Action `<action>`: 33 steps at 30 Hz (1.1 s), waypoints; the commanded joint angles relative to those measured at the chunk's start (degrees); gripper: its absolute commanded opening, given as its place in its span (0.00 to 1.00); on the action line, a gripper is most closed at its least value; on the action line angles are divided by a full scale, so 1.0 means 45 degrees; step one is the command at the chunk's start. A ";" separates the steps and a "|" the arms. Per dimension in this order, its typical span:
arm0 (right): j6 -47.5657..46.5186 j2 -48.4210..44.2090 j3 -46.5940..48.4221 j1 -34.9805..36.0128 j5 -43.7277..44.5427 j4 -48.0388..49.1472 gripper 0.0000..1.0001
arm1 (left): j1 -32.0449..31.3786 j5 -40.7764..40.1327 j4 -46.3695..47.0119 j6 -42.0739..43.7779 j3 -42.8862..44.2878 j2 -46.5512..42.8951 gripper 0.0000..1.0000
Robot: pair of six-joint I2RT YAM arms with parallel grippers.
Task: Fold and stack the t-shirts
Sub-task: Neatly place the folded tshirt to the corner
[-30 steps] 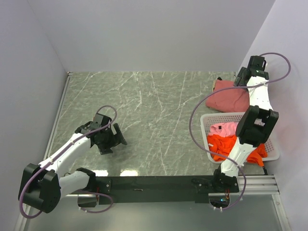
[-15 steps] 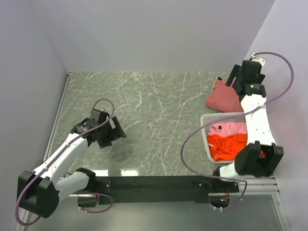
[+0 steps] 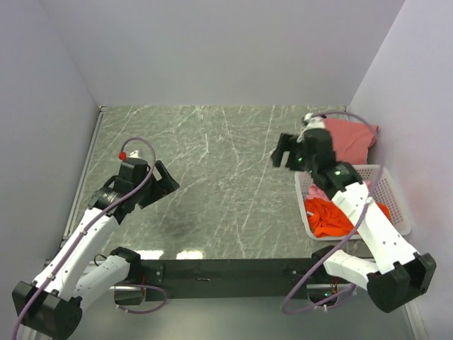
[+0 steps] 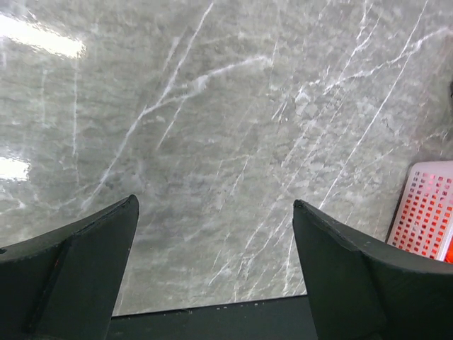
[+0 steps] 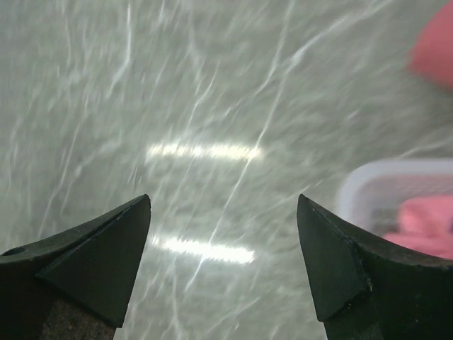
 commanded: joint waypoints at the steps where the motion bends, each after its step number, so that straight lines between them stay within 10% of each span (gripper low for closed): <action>1: 0.1518 0.0210 -0.0885 0.2062 -0.0677 0.0210 0.90 | 0.0047 -0.0657 -0.0108 0.0039 0.0436 -0.0406 0.96; 11: 0.3883 0.1519 -0.1746 0.6152 0.0299 0.0346 0.88 | 0.0047 -0.1165 -0.0167 0.0253 0.0319 -0.1110 0.95; 33: 0.3689 0.2028 -0.0906 0.6330 0.0729 -0.0142 0.89 | 0.0047 -0.1263 0.0771 0.1074 0.0222 -0.1384 0.94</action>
